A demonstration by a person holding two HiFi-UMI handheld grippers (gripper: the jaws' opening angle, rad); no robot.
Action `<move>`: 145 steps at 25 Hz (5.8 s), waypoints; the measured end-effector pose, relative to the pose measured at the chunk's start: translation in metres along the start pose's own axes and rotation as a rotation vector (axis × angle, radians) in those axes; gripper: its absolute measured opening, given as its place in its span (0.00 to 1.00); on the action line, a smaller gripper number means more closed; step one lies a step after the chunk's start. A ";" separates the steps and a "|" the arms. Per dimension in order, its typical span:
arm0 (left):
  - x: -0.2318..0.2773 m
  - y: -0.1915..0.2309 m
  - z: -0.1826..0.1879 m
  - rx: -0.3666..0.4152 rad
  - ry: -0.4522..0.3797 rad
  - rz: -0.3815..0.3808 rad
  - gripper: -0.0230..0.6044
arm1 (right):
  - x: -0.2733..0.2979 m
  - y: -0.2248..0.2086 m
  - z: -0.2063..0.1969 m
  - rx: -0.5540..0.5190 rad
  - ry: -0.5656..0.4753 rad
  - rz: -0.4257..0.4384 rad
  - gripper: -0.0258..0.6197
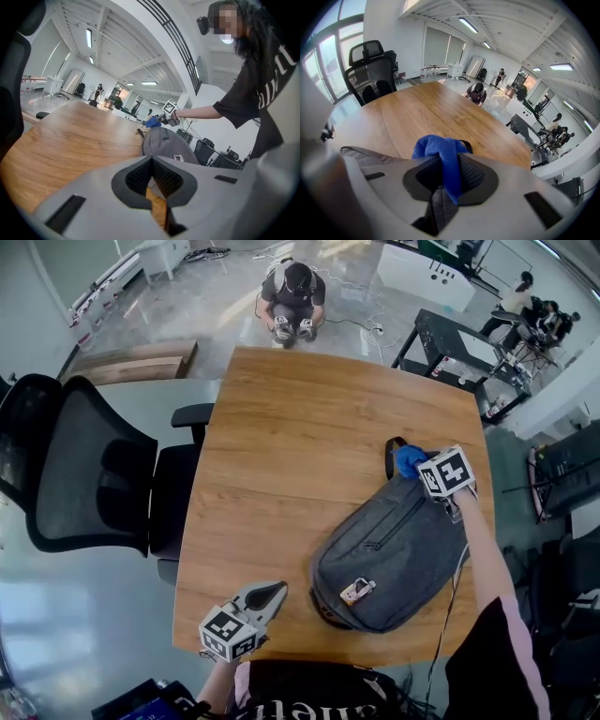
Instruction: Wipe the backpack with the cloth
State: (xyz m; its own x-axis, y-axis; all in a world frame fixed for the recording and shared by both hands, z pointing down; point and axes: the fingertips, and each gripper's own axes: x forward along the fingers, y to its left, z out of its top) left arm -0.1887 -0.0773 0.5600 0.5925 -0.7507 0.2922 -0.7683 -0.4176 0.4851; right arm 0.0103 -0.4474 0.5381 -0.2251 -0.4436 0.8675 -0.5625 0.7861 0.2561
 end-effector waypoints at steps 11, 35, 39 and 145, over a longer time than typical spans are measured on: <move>-0.007 -0.008 0.002 0.016 -0.013 -0.021 0.03 | -0.019 0.081 0.010 -0.082 -0.032 0.135 0.16; -0.032 -0.021 -0.011 -0.008 -0.058 0.001 0.03 | -0.071 0.262 -0.004 -0.160 -0.153 0.303 0.16; -0.034 -0.024 -0.015 -0.001 -0.056 -0.004 0.03 | -0.079 0.296 -0.011 -0.132 -0.174 0.352 0.16; 0.047 -0.141 -0.024 0.086 0.021 -0.119 0.03 | -0.168 0.209 -0.261 0.788 -0.178 0.178 0.16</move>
State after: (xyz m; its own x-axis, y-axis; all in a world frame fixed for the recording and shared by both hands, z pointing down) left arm -0.0468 -0.0413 0.5256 0.6852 -0.6824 0.2547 -0.7094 -0.5462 0.4454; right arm 0.1382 -0.0967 0.5568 -0.4491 -0.4541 0.7695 -0.8844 0.3484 -0.3106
